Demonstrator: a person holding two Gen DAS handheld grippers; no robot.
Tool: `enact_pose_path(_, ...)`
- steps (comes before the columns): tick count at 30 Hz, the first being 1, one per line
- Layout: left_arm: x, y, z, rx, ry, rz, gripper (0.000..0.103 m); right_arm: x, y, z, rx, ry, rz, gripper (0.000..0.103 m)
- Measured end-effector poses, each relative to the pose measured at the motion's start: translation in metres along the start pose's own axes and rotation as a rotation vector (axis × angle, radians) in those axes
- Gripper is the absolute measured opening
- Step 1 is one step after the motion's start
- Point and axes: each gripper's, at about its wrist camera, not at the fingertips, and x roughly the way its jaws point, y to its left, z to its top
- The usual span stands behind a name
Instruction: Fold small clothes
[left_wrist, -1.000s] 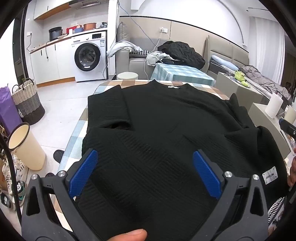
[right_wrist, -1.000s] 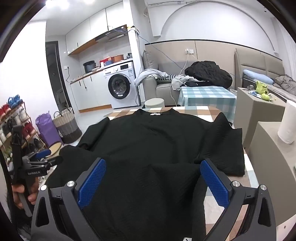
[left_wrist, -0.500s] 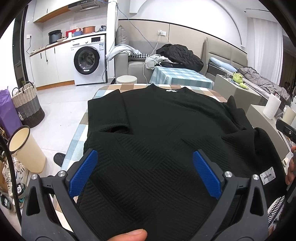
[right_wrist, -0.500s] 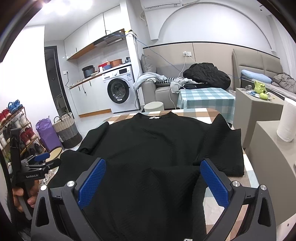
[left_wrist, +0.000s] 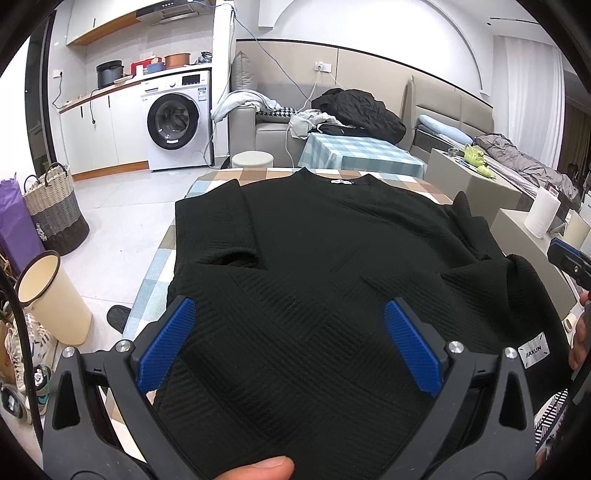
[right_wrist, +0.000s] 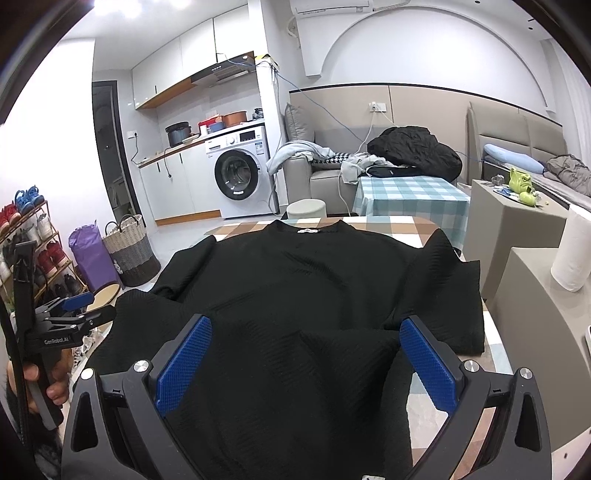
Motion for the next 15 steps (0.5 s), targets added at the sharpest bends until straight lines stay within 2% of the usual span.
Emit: enact_pose_path(15, -0.0007, 0.0000, 0.0010, -0.001, 0.008, -0.002, 0.102, 0.0005, 0.0004, 0.0003, 0.009, 0.006, -0.002, 0.103)
